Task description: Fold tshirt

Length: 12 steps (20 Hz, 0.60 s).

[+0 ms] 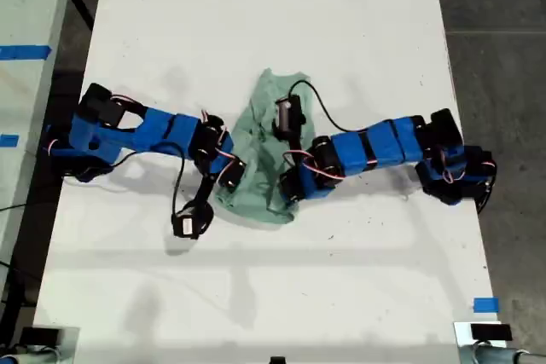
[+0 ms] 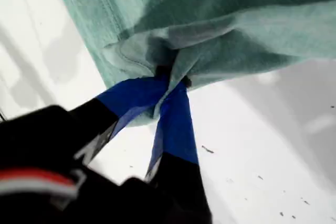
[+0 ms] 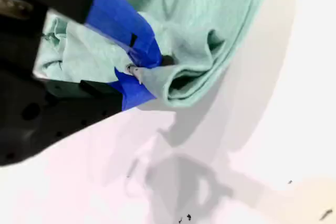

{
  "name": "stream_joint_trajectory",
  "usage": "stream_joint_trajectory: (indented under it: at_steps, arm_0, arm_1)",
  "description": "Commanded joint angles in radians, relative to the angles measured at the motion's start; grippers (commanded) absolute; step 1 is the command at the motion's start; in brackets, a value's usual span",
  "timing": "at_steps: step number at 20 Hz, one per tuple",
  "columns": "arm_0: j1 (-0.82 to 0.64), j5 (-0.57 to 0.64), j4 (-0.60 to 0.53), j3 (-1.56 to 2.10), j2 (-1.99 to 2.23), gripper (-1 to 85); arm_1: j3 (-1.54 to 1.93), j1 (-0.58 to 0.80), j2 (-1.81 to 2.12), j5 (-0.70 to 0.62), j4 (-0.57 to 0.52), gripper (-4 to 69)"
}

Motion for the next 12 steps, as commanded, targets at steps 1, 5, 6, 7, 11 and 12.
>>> stream_joint_trajectory:
  at_steps: [1, 5, 6, 7, 11, 12]
  arm_0:
    - [0.104, 0.06, -0.041, -0.084, 0.103, 0.0]
    - [0.135, 0.095, -0.083, -0.12, 0.146, 0.0]
    - [0.106, 0.123, -0.078, -0.12, 0.164, 0.0]
    - [0.063, 0.163, -0.063, -0.12, 0.184, 0.0]
    - [-0.19, 0.422, -0.025, -0.118, 0.244, 0.0]
    - [-0.255, 0.5, -0.025, -0.118, 0.245, 0.0]
  arm_1:
    - [-0.083, -0.117, 0.11, -0.048, -0.006, -1.9]
    - [-0.101, -0.149, 0.143, -0.058, -0.043, -1.9]
    - [-0.077, -0.123, 0.175, -0.06, -0.035, -1.9]
    - [-0.066, -0.087, 0.204, -0.071, -0.002, -1.9]
    - [0.048, 0.112, 0.357, -0.189, 0.156, -1.9]
    - [0.117, 0.176, 0.41, -0.232, 0.161, -1.9]
